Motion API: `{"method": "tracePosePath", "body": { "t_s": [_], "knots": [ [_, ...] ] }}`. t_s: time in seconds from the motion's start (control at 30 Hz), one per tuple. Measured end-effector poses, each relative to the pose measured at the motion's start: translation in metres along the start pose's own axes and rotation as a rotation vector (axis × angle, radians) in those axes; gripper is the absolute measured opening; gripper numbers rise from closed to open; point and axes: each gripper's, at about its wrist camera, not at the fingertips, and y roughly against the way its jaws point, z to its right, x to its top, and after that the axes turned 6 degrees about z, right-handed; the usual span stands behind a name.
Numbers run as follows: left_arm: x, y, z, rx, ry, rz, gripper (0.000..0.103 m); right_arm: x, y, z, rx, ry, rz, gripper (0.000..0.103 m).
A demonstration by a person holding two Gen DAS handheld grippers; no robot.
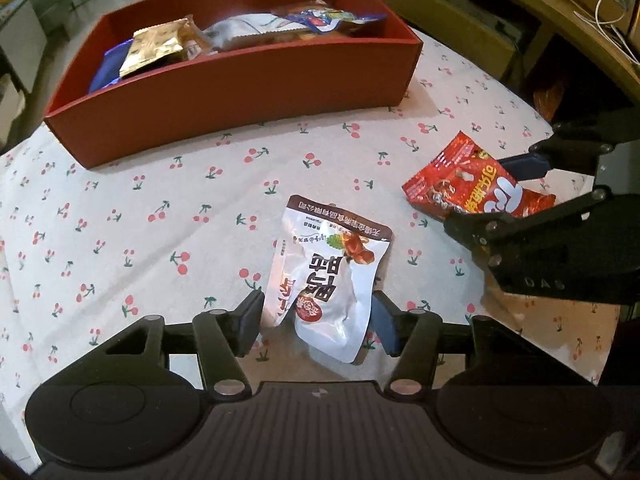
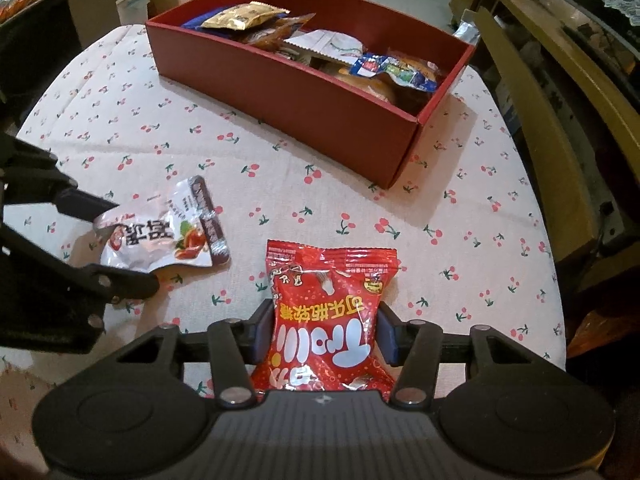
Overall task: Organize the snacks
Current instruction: 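Close the left tool on the white pouch and lift it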
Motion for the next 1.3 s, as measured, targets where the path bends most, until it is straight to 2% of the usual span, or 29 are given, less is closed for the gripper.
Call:
{"method": "tracePosePath", "body": {
  "t_s": [0.63,1.3],
  "knots": [
    [0.006,0.015,-0.012,-0.006,0.071,0.050,0.064,0.012,0.007,-0.002,0.003,-0.027,0.042,0.067],
    [0.011,0.030,-0.016,0.038,0.114,0.138,0.064,0.035,0.017,-0.010,0.004,-0.057,0.105,0.067]
  ]
}}
